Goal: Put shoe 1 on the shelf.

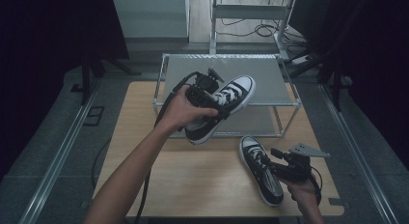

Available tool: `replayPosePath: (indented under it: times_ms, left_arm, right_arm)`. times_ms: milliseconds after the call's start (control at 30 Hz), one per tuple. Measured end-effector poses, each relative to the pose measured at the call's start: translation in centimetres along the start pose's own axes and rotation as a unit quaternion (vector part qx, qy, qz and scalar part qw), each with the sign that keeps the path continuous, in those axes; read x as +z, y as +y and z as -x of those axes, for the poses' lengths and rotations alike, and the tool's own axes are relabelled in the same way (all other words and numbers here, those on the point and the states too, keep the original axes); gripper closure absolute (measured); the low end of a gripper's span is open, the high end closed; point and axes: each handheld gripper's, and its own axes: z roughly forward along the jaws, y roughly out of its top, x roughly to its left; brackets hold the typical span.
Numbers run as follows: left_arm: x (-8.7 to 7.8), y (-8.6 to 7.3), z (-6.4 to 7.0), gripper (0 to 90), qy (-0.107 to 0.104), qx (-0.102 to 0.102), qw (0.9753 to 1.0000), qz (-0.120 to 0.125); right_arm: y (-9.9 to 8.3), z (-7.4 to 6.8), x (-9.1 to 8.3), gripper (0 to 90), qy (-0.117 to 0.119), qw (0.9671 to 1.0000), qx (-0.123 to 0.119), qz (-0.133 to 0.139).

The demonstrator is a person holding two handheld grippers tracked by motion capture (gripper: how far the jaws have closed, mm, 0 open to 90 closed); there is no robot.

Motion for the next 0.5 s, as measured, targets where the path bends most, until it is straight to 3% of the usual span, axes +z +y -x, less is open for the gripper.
replayPosePath:
  times_ms: [167, 300, 500]
  left_arm:
    - [0.4, 2.2, -1.3, 18.2, 0.014, -0.038, 0.9992, -0.003]
    - [0.9, 4.1, -2.5, 18.1, 0.037, -0.068, 0.997, -0.01]
    - [2.3, 6.7, -4.2, 18.0, 0.077, -0.131, 0.9884, -0.011]
  right_arm:
    - [-0.1, 0.0, 0.1, 43.2, 0.004, 1.0, 0.0, -0.004]
    - [-0.1, 0.0, 0.2, 43.2, 0.006, 1.0, 0.002, -0.003]
    - [0.0, 0.2, -0.1, 43.2, 0.011, 0.9999, 0.007, 0.004]
